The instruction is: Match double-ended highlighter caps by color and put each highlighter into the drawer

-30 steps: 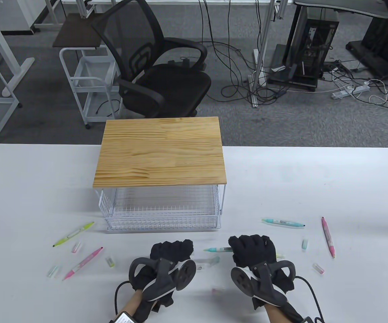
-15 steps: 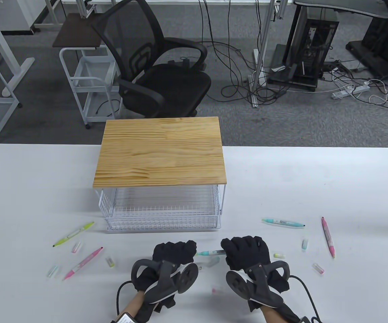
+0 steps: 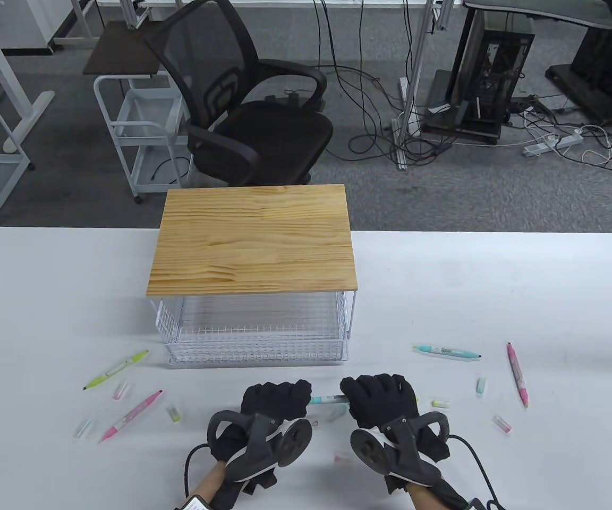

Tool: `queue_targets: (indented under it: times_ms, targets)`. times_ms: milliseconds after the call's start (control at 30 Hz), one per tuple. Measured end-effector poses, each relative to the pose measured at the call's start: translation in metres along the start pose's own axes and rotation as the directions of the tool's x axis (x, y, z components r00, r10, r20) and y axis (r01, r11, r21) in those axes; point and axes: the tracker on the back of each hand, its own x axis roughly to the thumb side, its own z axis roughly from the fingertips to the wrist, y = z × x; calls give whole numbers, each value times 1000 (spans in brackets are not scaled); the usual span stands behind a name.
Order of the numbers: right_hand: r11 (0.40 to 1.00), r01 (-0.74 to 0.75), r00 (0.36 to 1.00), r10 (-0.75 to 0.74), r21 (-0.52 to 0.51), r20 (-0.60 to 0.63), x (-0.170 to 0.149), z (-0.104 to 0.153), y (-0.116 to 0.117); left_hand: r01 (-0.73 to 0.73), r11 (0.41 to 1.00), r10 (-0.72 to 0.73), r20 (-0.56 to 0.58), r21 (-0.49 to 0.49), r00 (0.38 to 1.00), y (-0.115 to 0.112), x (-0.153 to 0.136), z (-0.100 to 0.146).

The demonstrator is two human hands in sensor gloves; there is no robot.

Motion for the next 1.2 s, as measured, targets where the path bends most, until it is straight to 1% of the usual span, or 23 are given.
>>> queue_targets:
  times_ms: [300,467,833,967,1100,1200]
  targets:
    - [997,38,999,-37,-60,21,3,0,-2,-40,997,40,-2,69,999,4,-7,2]
    - [989,108,994,-108,-103,13,5,-1,-6,-115,987,117,-11,114,993,13,-17,3]
    - [979,116,993,-111,-166,42,11,-3,-10,-145,980,147,-7,135,989,20,-21,3]
    - [983,115,993,-110,-145,47,11,-4,-7,-128,982,130,-2,137,992,20,-22,2]
    - [991,87,995,-82,-103,48,10,-6,-7,-116,988,118,-16,104,993,18,-27,0]
    - [994,95,995,-93,-55,36,4,-8,-5,-62,993,69,-67,103,995,20,-40,-1]
